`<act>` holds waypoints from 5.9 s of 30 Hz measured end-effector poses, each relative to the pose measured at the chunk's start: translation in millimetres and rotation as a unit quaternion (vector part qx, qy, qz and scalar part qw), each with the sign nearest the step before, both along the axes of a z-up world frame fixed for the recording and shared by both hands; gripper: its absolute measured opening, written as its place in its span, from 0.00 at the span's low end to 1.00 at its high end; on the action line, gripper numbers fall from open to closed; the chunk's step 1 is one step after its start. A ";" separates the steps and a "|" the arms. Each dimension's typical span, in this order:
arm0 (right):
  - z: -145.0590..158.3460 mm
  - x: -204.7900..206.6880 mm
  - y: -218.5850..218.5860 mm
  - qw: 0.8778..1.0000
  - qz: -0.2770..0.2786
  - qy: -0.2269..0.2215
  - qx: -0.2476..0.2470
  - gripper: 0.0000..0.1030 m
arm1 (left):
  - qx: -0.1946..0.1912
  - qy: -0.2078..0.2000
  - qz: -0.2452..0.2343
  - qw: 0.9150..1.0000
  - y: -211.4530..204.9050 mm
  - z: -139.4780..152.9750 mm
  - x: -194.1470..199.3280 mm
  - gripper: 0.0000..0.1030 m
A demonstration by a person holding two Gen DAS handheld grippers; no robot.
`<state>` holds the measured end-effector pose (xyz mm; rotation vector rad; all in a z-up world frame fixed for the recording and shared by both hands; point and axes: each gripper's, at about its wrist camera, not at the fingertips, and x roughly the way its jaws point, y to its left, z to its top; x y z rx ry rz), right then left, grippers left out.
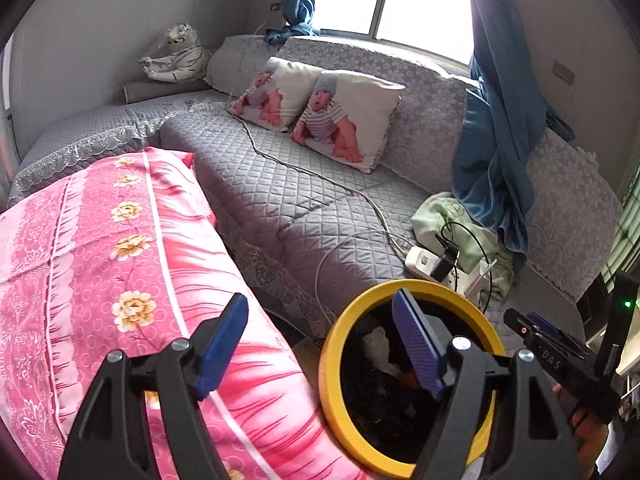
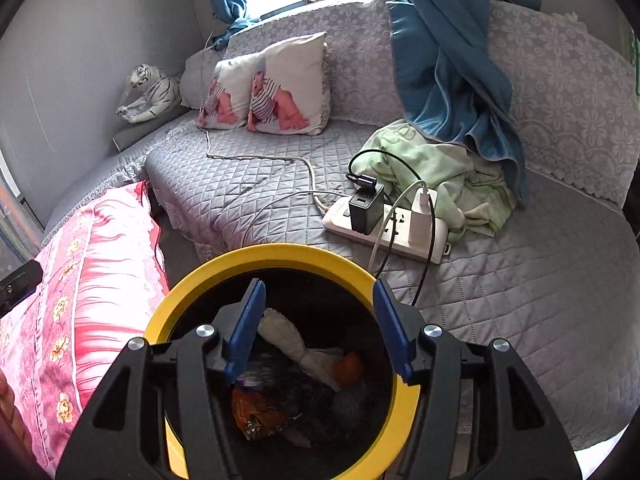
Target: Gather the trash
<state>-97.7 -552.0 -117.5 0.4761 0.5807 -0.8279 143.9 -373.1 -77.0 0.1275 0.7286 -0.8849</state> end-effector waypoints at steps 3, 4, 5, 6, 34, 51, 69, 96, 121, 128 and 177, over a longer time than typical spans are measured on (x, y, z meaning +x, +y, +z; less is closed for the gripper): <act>11.9 -0.7 10.9 1.000 -0.004 -0.006 -0.024 0.58 | -0.026 -0.015 0.030 0.999 39.7 16.6 6.9 0.76; 16.7 0.9 16.9 0.999 -0.001 -0.009 -0.031 0.59 | -0.036 -0.021 0.043 0.998 56.0 22.7 9.2 0.77; 21.7 2.9 24.3 0.999 0.003 -0.013 -0.039 0.61 | -0.044 -0.029 0.055 0.997 71.6 28.8 10.7 0.78; 27.2 5.4 33.7 0.999 0.008 -0.020 -0.050 0.64 | -0.050 -0.037 0.067 0.996 87.5 34.5 11.8 0.79; 111.6 62.1 330.8 0.931 0.267 -0.159 -0.191 0.92 | -0.038 -0.203 0.329 0.922 380.5 75.9 -91.9 0.92; 79.1 44.9 344.5 0.937 0.258 -0.147 -0.184 0.92 | -0.042 -0.195 0.356 0.913 383.5 59.3 -122.8 0.92; 67.2 49.9 331.2 0.947 0.243 -0.143 -0.156 0.92 | -0.050 -0.183 0.357 0.915 386.2 57.2 -117.7 0.92; 65.9 51.0 330.7 0.945 0.246 -0.145 -0.157 0.92 | -0.061 -0.186 0.352 0.915 381.2 56.7 -117.2 0.92; 62.7 51.5 330.9 0.947 0.245 -0.142 -0.149 0.92 | -0.067 -0.191 0.347 0.916 379.0 53.8 -119.0 0.92; 62.7 52.3 330.1 0.948 0.244 -0.141 -0.146 0.92 | -0.066 -0.189 0.346 0.917 379.1 52.5 -117.9 0.92; 56.2 56.5 325.7 0.952 0.241 -0.135 -0.134 0.92 | -0.057 -0.181 0.331 0.924 371.6 49.4 -111.2 0.92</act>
